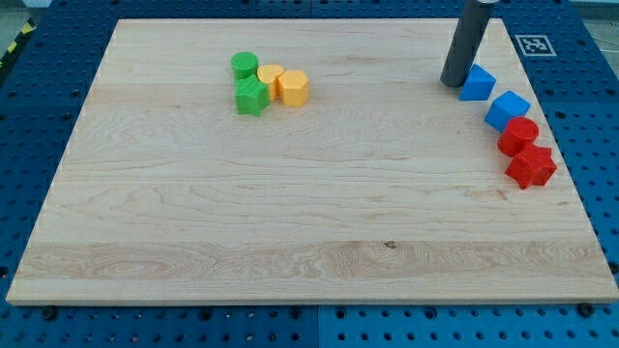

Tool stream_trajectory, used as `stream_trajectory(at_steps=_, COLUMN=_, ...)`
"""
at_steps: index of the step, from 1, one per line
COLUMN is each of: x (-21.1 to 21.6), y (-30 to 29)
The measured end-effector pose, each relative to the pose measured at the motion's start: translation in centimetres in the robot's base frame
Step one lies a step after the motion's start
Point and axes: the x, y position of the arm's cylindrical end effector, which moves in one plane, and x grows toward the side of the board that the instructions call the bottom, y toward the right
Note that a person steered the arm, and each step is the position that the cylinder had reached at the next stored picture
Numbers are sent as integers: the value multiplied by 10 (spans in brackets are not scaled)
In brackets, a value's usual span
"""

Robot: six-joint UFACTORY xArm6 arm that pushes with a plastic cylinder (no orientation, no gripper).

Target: Slide the blue triangle above the blue cube

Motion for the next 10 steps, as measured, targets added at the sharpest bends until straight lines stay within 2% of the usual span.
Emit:
stream_trajectory(at_steps=8, x=10, y=32)
stream_trajectory(at_steps=10, x=1, y=-14)
